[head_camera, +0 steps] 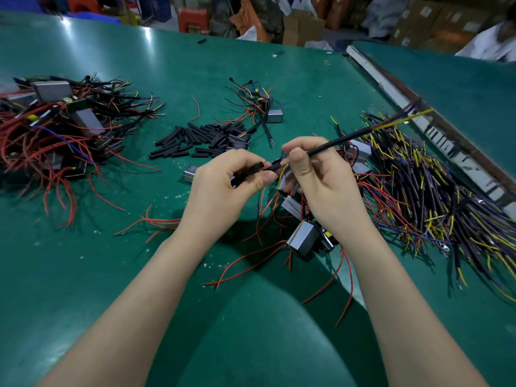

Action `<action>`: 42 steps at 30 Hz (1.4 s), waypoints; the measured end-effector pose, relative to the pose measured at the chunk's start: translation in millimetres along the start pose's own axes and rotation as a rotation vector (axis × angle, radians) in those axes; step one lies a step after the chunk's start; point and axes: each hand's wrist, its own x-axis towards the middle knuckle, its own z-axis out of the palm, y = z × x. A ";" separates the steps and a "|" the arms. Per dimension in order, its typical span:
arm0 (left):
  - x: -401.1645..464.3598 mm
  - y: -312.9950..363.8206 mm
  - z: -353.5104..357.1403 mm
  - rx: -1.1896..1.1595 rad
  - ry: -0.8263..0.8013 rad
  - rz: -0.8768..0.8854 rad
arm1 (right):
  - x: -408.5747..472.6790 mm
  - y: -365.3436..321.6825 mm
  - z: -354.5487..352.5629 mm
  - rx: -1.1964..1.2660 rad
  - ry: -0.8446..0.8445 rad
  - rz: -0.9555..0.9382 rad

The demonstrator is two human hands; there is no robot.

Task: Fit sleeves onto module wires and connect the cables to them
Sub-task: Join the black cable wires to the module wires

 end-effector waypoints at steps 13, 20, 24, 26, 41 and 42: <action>0.5 -0.6 -1.6 -0.013 -0.019 -0.069 | -1.8 -11.5 -0.9 0.069 0.233 -0.020; 0.8 -1.4 -2.1 -0.020 0.039 -0.092 | -0.1 -7.2 -9.9 -0.046 0.082 -0.024; 0.2 0.2 -0.6 -0.076 0.013 -0.083 | 0.8 -5.1 -9.0 0.066 0.097 0.001; 0.1 -0.3 -0.3 -0.105 0.009 -0.090 | 1.7 -4.8 -8.2 0.175 0.100 0.035; 1.4 2.9 -6.0 -0.008 -0.072 -0.110 | 3.1 -3.3 -10.9 0.254 0.051 0.098; 1.5 2.5 -6.5 -0.011 -0.078 -0.122 | 3.3 -2.7 -10.8 0.265 0.054 0.096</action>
